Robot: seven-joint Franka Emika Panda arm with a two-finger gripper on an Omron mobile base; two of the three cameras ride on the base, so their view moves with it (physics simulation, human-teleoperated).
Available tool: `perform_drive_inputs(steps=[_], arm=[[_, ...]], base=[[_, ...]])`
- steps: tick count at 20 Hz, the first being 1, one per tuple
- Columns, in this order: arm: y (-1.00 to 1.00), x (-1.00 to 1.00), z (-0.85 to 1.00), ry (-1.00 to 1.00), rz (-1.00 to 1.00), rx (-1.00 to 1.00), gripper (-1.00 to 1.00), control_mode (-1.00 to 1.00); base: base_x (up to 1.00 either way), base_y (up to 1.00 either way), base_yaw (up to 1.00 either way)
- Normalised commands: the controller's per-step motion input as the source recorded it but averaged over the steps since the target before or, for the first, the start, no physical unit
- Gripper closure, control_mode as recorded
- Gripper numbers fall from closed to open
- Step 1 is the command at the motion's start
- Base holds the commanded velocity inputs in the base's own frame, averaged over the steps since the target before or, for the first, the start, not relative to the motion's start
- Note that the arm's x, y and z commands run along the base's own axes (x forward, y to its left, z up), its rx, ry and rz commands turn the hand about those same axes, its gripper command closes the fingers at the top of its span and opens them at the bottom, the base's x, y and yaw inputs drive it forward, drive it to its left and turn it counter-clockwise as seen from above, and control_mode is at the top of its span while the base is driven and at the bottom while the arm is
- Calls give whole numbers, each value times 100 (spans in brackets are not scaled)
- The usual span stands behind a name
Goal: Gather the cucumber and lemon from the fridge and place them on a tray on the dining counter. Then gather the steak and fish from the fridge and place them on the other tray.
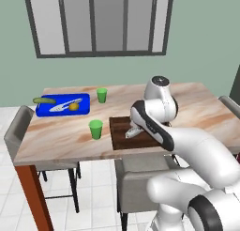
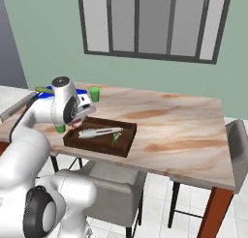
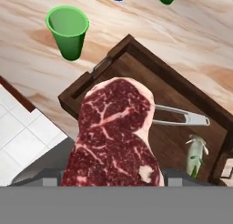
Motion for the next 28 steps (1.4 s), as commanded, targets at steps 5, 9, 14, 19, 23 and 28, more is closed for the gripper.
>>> perform_drive_inputs(steps=[5, 9, 14, 19, 23, 28], arm=[[0, 30, -27, 0, 9, 0, 100, -100], [-2, 31, -28, 0, 11, 0, 100, -100], [-4, 25, -24, 0, 9, 0, 100, -100], [-3, 18, -21, 0, 6, 0, 100, -100], [0, 27, -20, 0, 1, 0, 100, -100], [0, 26, -20, 0, 0, 0, 100, -100]], base=[[0, 0, 0], [0, 0, 0], [0, 0, 0], [0, 0, 0], [0, 0, 0], [0, 0, 0]])
